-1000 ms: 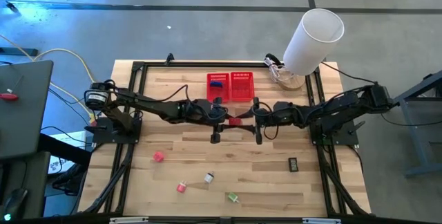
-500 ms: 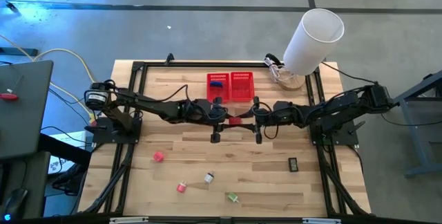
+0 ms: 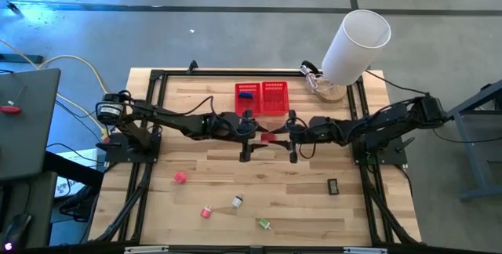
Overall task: Pick & Place Office items
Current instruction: Put the red charger adapter into the right red bin
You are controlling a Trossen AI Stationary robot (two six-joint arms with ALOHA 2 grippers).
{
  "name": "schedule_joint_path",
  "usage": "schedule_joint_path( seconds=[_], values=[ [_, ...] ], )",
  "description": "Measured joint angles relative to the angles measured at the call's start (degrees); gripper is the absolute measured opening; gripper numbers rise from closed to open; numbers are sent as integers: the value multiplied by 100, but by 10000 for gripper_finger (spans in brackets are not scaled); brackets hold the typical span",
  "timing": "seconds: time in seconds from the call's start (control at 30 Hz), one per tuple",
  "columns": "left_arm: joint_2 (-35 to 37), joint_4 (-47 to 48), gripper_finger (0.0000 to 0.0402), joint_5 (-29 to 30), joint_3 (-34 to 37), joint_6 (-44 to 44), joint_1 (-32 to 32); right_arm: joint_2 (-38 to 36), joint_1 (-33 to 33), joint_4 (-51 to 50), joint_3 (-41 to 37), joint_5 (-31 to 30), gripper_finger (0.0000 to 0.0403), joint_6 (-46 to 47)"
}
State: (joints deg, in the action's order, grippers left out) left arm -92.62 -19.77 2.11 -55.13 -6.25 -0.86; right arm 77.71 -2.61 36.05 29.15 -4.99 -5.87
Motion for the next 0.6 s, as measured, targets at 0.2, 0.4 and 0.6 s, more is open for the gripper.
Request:
schedule_joint_path(
  seconds=[0.2, 0.4, 0.6],
  values=[
    [0, 251, 245, 99, -2, 223, 52, -270, -219, -649, -2, -870, 110, 127],
    [0, 545, 245, 102, -2, 439, 131, -820, -420, -1478, -7, -1904, 110, 337],
    [1, 753, 246, 103, -2, 480, 140, -1537, -555, -2238, -5, -2455, 110, 564]
  ],
)
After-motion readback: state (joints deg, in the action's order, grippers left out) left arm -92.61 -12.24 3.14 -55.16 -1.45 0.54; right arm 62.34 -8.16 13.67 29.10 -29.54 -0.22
